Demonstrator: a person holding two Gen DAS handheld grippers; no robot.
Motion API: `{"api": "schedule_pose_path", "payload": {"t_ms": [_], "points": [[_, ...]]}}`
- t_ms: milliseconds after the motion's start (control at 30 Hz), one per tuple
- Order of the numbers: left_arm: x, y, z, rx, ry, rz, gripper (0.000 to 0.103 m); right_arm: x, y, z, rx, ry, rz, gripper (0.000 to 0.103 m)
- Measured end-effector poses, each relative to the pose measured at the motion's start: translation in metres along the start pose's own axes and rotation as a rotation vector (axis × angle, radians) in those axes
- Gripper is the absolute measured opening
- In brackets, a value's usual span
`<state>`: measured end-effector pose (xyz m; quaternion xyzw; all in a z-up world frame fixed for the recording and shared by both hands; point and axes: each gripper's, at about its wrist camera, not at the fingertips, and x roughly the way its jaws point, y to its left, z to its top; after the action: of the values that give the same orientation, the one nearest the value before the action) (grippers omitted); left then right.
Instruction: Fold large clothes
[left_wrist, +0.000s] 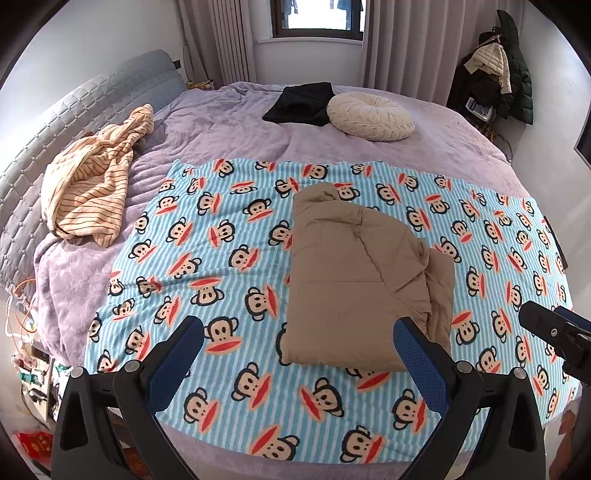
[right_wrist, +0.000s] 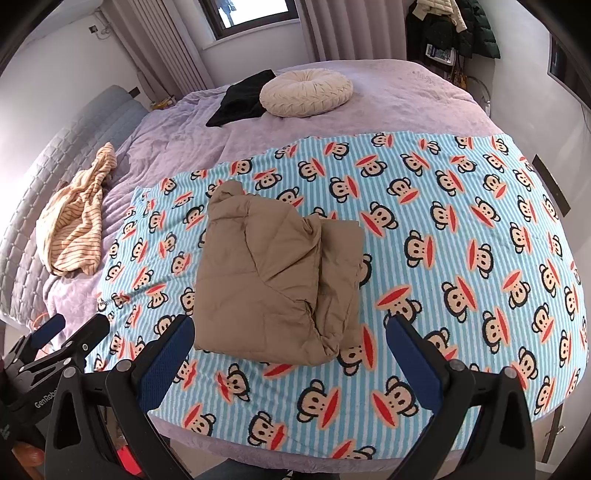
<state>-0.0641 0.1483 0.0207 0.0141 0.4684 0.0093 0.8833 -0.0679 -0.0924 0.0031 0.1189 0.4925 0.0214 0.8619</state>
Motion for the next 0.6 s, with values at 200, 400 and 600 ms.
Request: {"api": "schedule_pose_path", "payload": {"t_ms": [200,400,600], "points": [[0.0029,0.0001,-0.0014,-0.002,0.011,0.000,0.103,-0.0003,-0.0003,0.0007,-0.006,-0.002,-0.001,0.103],[0.0039,0.0024,-0.0022,-0.003,0.006,0.002,0.103,-0.0004,0.0005,0.0003,-0.003,-0.002,-0.001,0.103],[0.0039,0.0025,-0.0022,-0.003,0.006,0.002,0.103,-0.0007,0.0005,0.0008,-0.002,-0.001,0.000,0.103]]}}
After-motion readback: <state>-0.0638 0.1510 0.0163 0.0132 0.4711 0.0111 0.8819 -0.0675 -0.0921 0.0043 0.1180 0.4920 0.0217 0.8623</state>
